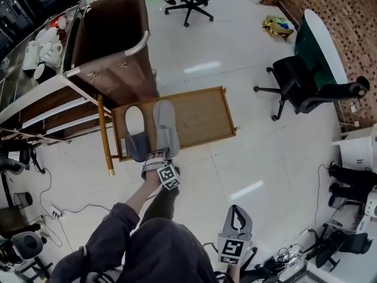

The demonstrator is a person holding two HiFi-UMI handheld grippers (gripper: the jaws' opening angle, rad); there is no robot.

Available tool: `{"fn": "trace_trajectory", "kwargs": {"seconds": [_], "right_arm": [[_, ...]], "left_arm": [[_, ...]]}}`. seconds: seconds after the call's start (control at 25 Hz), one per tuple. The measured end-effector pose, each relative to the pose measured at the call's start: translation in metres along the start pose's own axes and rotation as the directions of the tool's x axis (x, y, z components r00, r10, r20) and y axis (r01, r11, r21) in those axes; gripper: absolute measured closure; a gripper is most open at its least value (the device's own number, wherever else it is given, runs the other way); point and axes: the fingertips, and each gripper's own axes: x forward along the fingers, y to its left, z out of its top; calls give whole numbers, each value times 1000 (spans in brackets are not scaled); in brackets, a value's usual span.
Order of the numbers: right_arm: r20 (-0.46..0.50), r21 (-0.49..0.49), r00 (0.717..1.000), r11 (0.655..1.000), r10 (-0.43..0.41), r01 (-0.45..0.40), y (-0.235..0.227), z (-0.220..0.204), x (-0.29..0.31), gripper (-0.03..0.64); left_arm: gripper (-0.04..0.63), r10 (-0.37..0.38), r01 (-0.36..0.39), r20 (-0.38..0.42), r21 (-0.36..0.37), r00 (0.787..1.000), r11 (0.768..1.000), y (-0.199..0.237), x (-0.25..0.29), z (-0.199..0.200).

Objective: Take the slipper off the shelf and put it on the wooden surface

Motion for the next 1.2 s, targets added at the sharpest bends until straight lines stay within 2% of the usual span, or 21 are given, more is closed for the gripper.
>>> {"fn": "trace_trajectory", "kwargs": {"seconds": [0.12, 0.2, 0.32, 0.4, 0.52, 0.6, 0.64, 0.76, 0.8, 1.0, 1.12, 1.2], "right_arm": [[-6, -24, 1000, 999, 28, -28, -15, 4, 3, 614], [7, -41, 999, 998, 47, -46, -24, 4, -1, 614], [61, -83, 994, 993, 93, -88, -30, 4, -11, 614], [107, -120, 985, 985, 139, -126, -24, -3, -23, 614], [178, -201, 960, 963, 216, -179, -11, -29, -46, 614], [207, -274, 941, 939, 266, -206, -4, -53, -65, 614], [211, -303, 934, 927, 289, -219, 0, -66, -76, 614], [212, -361, 911, 895, 353, -263, 15, -102, -111, 614], [217, -377, 903, 885, 371, -273, 19, -108, -122, 614], [233, -428, 861, 842, 453, -328, 41, -127, -174, 614], [238, -461, 843, 820, 482, -339, 56, -133, -195, 614], [245, -471, 834, 812, 495, -343, 65, -139, -209, 614]], "left_arm": [[338, -58, 57, -4, -109, 998, 992, -15, -1, 3], [264, -46, 48, 13, -171, 999, 984, -14, -11, 5], [239, 62, -49, 55, -217, 997, 975, 1, -47, 12], [248, 165, -139, 87, -244, 983, 960, 6, -88, 13], [315, 330, -281, 145, -283, 933, 917, -4, -173, 22], [338, 397, -330, 179, -315, 900, 890, -34, -234, 32], [351, 410, -335, 191, -328, 892, 883, -55, -263, 35], [482, 414, -330, 203, -348, 887, 878, -129, -343, 39], [507, 413, -327, 206, -352, 887, 877, -151, -365, 42], [535, 419, -304, 245, -398, 874, 865, -228, -453, 69], [556, 443, -304, 264, -435, 857, 847, -251, -489, 76], [578, 461, -294, 280, -478, 842, 827, -263, -506, 75]]}}
